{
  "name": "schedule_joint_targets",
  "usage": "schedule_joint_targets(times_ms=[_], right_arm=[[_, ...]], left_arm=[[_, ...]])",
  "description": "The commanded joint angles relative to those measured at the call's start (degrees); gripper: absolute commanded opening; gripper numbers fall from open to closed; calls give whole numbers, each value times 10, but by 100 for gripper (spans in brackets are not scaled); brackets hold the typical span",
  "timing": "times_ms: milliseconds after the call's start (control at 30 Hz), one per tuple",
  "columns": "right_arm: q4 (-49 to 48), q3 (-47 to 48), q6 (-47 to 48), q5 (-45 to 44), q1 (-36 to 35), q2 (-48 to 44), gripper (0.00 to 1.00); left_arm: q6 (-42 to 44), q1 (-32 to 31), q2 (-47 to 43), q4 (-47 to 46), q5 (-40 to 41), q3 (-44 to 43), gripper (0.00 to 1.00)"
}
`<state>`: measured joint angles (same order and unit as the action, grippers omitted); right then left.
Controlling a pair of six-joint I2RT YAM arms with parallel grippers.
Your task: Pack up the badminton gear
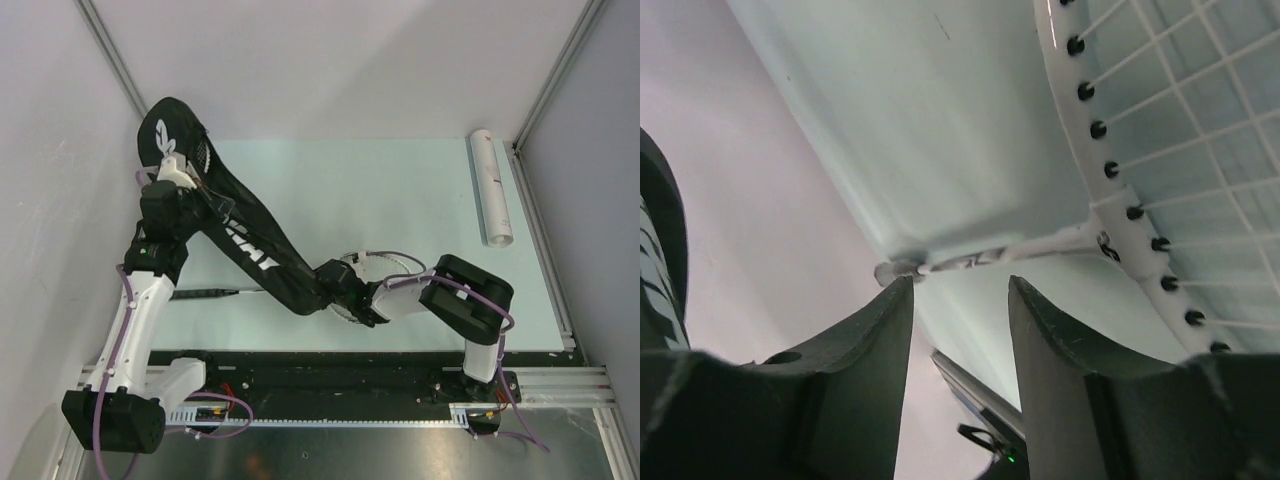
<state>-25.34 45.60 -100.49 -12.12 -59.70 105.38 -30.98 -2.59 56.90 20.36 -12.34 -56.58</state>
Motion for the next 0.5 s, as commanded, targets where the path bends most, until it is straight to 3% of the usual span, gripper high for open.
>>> schedule_joint_targets(times_ms=[0,133,300,400,467], right_arm=[[43,28,-45,-52,-2,31,45],[92,26,-3,-55,22,36,43],[145,26,133,-52,76,11,44],[144,28,238,-44,136,-4,46],[130,43,315,11,208,-4,48]], left_arm=[[12,5,-24,-46,16,-5,0],[15,5,-25,-45,21,1,0],[17,5,-24,-45,19,6,1],[17,5,-22,-45,21,5,0],[20,5,-21,-45,19,6,1]])
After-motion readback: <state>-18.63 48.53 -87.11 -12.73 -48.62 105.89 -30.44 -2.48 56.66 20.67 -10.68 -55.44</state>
